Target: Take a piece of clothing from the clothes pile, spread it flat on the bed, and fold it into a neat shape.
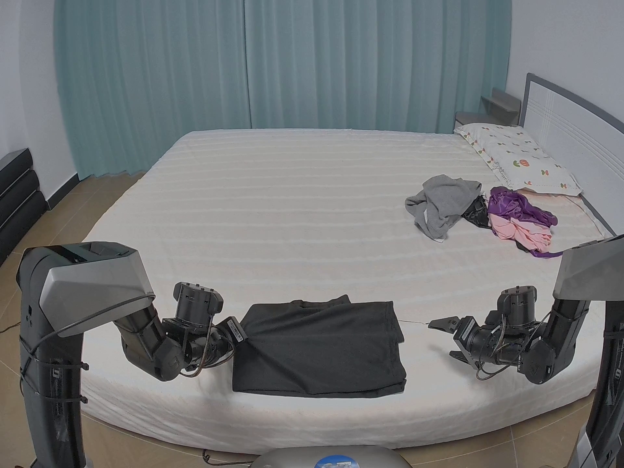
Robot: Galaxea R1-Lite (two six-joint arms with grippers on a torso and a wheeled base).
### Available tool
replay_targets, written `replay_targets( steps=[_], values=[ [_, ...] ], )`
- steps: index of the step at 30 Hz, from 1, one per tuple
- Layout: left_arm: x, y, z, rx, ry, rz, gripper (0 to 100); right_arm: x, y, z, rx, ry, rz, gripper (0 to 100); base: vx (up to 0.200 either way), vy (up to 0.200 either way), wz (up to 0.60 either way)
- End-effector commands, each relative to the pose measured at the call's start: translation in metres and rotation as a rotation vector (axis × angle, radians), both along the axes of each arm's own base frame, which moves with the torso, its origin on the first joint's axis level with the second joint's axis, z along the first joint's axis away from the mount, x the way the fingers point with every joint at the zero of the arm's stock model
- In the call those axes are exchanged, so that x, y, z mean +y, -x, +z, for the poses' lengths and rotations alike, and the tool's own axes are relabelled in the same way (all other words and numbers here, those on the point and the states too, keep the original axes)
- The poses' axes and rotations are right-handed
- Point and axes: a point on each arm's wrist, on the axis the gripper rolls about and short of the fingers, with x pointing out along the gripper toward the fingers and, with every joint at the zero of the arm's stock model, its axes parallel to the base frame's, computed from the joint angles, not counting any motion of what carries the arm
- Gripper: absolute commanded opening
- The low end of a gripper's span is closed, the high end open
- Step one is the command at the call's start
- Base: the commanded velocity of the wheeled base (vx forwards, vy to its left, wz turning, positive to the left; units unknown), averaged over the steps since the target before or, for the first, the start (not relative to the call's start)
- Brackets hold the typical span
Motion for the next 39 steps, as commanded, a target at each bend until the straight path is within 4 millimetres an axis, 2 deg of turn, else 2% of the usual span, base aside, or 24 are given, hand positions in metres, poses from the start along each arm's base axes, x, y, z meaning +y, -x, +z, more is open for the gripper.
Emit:
replay_targets(
  steps=[1, 16, 21, 29, 30, 39],
  values=[
    [-0.001, 0.003, 0.001, 0.005, -0.002, -0.004, 0, 0.0, 0.0, 0.0, 0.0, 0.0, 0.001, 100, 0.0, 0.2, 0.0],
    [-0.005, 0.008, -0.001, 0.011, -0.027, 0.002, 0, 0.0, 0.0, 0.0, 0.0, 0.0, 0.001, 100, 0.0, 0.2, 0.0],
    [-0.012, 0.015, -0.003, 0.043, -0.037, -0.021, 0, 0.0, 0.0, 0.0, 0.0, 0.001, 0.001, 100, 0.0, 0.0, 0.0],
    [-0.015, 0.016, -0.001, 0.047, -0.015, -0.006, 0, 0.0, 0.0, -0.001, 0.0, 0.001, 0.001, 100, 0.0, 0.0, 0.0],
    [-0.015, 0.016, -0.001, 0.047, -0.015, -0.006, 100, 0.0, 0.0, -0.001, 0.0, 0.001, 0.001, 100, 0.0, 0.0, 0.0],
    [-0.014, 0.015, 0.004, 0.042, 0.019, 0.02, 100, 0.001, 0.0, 0.0, 0.0, 0.001, 0.003, 100, 0.0, 0.0, 0.0]
  ],
)
